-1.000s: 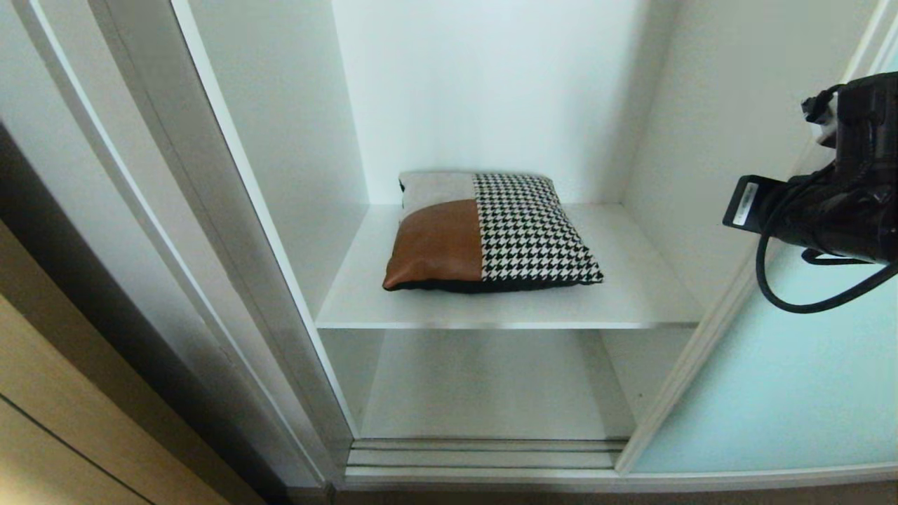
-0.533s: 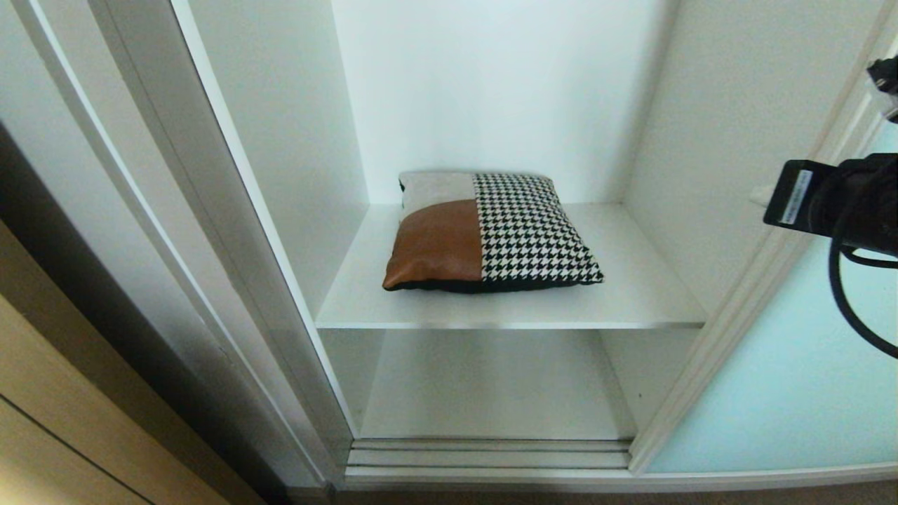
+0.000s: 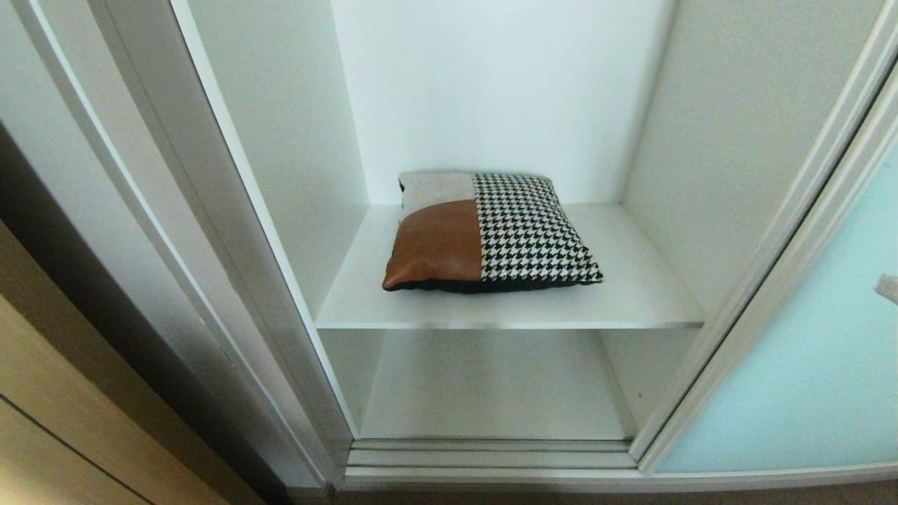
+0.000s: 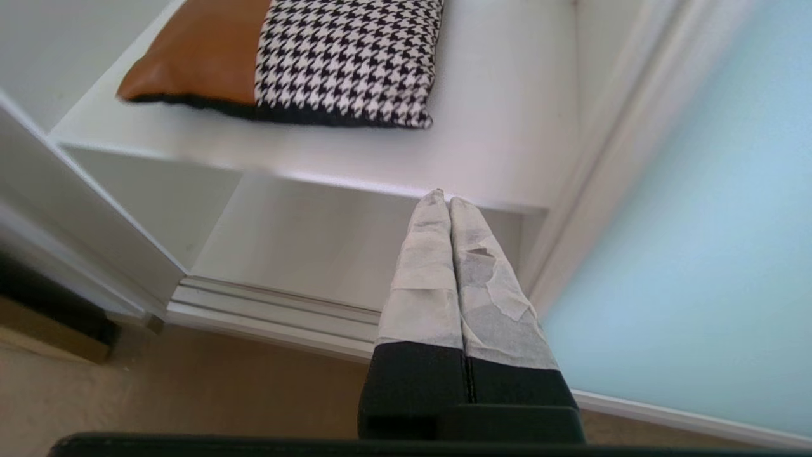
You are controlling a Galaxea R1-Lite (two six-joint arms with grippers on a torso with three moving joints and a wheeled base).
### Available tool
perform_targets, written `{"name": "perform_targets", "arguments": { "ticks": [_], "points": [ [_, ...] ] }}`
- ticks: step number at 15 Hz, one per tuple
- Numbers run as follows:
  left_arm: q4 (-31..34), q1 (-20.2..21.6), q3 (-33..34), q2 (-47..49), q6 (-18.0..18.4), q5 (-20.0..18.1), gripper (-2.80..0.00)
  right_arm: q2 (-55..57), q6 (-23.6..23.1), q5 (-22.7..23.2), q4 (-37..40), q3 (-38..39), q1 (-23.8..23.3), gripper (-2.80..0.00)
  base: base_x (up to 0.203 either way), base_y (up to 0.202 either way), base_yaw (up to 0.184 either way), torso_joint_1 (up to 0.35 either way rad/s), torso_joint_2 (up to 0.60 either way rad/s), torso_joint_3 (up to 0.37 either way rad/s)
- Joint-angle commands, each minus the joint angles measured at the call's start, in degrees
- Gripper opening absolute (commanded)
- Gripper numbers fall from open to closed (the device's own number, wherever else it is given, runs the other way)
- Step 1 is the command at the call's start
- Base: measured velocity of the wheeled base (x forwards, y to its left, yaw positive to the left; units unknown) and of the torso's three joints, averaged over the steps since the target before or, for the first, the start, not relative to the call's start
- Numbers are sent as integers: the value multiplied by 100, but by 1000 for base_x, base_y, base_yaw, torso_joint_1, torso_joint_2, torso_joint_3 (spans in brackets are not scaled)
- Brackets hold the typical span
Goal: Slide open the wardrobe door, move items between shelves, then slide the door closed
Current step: Open the door
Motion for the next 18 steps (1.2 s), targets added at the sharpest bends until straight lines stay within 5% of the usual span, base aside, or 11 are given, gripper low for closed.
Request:
{"name": "perform_targets", "arguments": {
  "ticks": [1,5,7,12,18],
  "points": [
    [-4,1,9,9,-2,1,-280,-1469,-80,267,31,759,-353,-280,0,0,0,0,0,0],
    [-4,1,9,9,-2,1,-280,-3144,-35,640,413,2001,-633,-280,0,0,0,0,0,0],
    [-4,1,9,9,-2,1,-280,-3418,415,856,1133,2149,-713,-280,0,0,0,0,0,0],
    [-4,1,9,9,-2,1,-280,-3442,502,895,925,2870,-739,-280,0,0,0,0,0,0],
    [-4,1,9,9,-2,1,-280,-4945,363,1449,1254,3402,-1048,-280,0,0,0,0,0,0]
  ]
}}
